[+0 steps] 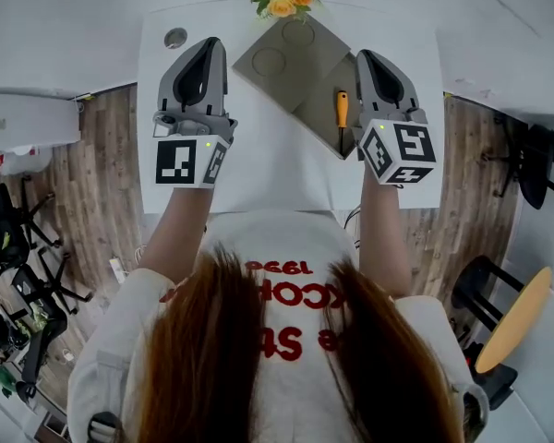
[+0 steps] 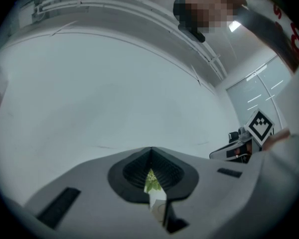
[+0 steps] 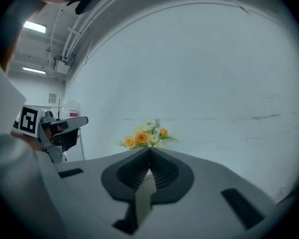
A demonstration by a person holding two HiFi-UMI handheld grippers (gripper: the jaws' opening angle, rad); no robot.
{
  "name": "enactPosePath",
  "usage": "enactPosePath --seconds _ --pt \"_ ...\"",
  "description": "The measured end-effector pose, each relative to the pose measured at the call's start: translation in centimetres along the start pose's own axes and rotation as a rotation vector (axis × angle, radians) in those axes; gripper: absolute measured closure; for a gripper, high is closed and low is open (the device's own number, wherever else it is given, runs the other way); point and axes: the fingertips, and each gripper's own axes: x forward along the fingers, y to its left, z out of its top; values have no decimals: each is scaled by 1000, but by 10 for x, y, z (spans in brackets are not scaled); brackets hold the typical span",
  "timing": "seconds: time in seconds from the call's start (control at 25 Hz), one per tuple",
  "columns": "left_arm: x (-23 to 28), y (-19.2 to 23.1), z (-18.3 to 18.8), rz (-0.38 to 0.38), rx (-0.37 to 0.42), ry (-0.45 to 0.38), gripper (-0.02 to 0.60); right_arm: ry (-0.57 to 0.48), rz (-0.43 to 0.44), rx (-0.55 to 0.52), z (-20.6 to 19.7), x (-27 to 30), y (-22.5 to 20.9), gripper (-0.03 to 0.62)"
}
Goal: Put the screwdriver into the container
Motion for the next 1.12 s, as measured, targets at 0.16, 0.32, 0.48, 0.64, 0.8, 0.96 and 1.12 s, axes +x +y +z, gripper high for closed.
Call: enactPosePath --seconds 0.16,0.32,0.48,0.64,0.8,0.96,1.12 --pt "-13 17 10 54 5 -16 575 -25 66 -17 12 11 25 589" --pt "-31 40 16 117 32 -19 575 -67 146 -27 29 24 57 589" --pt "-49 59 20 173 36 -21 575 -96 195 -6 39 33 80 589" --pt "-54 68 24 193 37 -29 575 -99 195 -16 43 39 89 589" --pt "-56 72 26 196 40 -33 575 -101 192 -33 45 37 91 590" --pt "-54 71 26 193 40 -35 575 -106 190 -39 47 36 89 591" --pt "-53 73 26 190 41 -35 575 -112 185 -42 48 35 87 591"
